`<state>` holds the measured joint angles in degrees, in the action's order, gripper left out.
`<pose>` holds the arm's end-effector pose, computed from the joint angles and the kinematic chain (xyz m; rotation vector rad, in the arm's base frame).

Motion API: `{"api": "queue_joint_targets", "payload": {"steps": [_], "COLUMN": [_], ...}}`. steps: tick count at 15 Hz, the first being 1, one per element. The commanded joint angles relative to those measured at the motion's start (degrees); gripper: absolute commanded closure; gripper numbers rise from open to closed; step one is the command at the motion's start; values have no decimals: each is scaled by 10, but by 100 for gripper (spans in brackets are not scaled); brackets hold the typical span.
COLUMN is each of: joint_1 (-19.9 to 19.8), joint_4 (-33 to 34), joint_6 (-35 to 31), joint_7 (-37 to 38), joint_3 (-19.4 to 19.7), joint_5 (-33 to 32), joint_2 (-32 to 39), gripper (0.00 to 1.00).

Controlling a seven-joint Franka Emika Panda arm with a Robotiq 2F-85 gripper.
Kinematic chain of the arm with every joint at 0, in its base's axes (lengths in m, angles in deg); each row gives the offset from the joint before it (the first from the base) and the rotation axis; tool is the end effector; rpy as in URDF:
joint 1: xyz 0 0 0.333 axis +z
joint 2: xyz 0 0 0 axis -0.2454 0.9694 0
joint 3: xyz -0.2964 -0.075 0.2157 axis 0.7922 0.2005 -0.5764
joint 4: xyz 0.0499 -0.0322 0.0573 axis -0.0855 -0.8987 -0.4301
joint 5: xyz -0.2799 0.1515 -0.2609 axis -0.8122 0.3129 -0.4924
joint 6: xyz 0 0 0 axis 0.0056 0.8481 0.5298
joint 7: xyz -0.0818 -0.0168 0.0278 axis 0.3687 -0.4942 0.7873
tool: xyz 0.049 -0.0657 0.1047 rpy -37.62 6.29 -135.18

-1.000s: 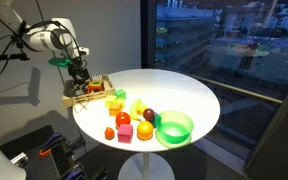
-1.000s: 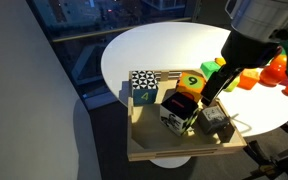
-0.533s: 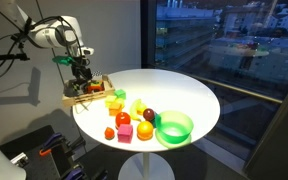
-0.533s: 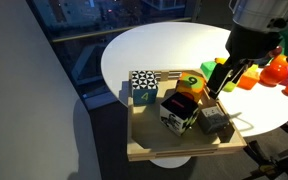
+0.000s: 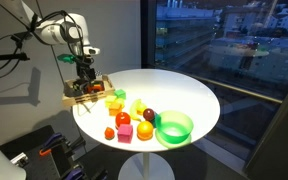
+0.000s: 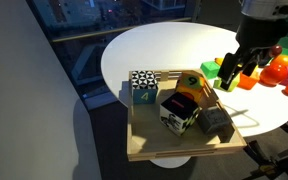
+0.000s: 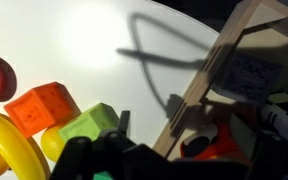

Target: Put the grey block inside the wooden box

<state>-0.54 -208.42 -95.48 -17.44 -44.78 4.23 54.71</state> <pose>0.4420 0.2186 0.3336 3.0360 0.1473 -0.1482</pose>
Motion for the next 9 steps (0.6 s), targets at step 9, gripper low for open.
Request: {"api": "queue_joint_targets", "payload": {"steps": [9], "joint_1": [-46], "joint_4": [10], "joint_6": [151], "joint_7": [-29], "joint_3": [37], "joint_5": [18], "joint_2": [-67], "gripper": [0]}}
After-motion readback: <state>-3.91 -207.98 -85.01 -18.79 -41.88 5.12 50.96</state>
